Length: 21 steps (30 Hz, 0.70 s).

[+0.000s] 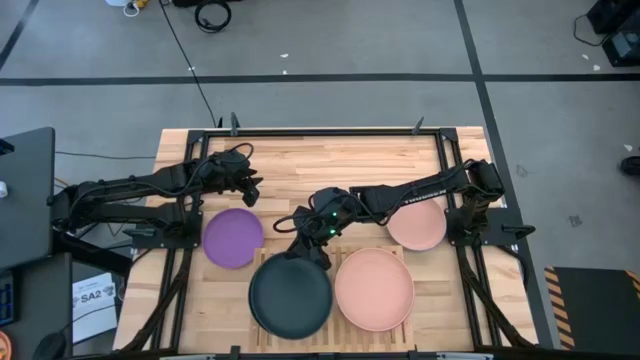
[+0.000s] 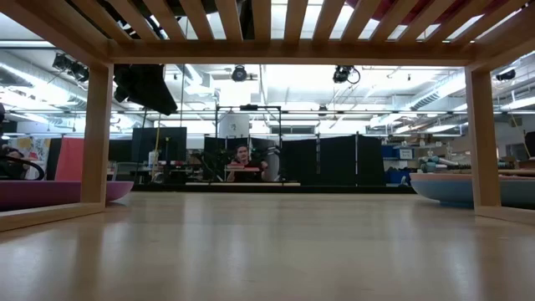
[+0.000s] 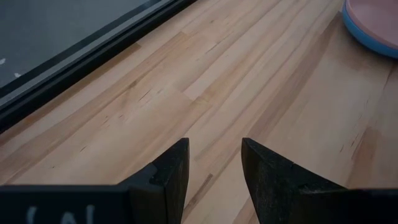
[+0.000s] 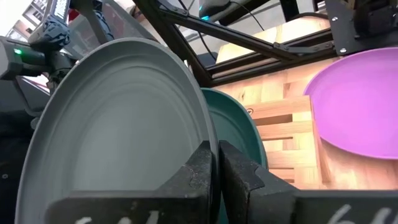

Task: Place and stack plates onto a shelf
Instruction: Stack the black plate on top of the dark green plate on the shelf

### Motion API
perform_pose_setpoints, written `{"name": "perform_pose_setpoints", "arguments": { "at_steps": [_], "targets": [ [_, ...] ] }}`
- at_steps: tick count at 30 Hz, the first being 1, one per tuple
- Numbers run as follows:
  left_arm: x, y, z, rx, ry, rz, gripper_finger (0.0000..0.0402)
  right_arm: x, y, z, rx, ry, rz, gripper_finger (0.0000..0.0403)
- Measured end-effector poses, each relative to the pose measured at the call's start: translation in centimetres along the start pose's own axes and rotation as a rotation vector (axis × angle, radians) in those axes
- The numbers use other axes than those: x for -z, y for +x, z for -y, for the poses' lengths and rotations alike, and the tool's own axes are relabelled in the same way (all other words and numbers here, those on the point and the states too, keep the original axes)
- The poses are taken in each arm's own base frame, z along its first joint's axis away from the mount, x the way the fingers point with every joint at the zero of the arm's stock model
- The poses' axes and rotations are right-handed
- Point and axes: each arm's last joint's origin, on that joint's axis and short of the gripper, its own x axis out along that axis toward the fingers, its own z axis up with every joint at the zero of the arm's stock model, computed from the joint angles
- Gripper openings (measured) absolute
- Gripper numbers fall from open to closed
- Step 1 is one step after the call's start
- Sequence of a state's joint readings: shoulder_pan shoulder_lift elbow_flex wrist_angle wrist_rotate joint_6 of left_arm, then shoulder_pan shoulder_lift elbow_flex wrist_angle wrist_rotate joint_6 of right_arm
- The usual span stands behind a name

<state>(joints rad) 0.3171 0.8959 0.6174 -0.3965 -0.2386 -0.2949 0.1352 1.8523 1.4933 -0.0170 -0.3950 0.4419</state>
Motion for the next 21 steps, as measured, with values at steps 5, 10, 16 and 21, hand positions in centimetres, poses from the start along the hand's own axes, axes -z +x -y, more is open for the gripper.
{"name": "perform_pose_setpoints", "arguments": {
  "at_steps": [5,10,16,21],
  "targets": [
    [0.01,0.0,0.0,0.0,0.0,0.0,0.0153,-0.01,-0.01,0.02,0.001,0.0,0.001,0.0035],
    [0.0,0.0,0.0,0.0,0.0,0.0,0.0153,-0.02,-0.01,0.03,0.001,0.0,0.001,0.0035],
    [0.01,0.0,0.0,0.0,0.001,-0.001,0.0153,-0.02,-0.01,0.03,0.001,0.0,0.002,0.005],
    [0.01,0.0,0.0,0.0,0.001,-0.001,0.0153,-0.02,-0.02,0.04,0.001,0.001,0.001,0.0078]
  ]
}}
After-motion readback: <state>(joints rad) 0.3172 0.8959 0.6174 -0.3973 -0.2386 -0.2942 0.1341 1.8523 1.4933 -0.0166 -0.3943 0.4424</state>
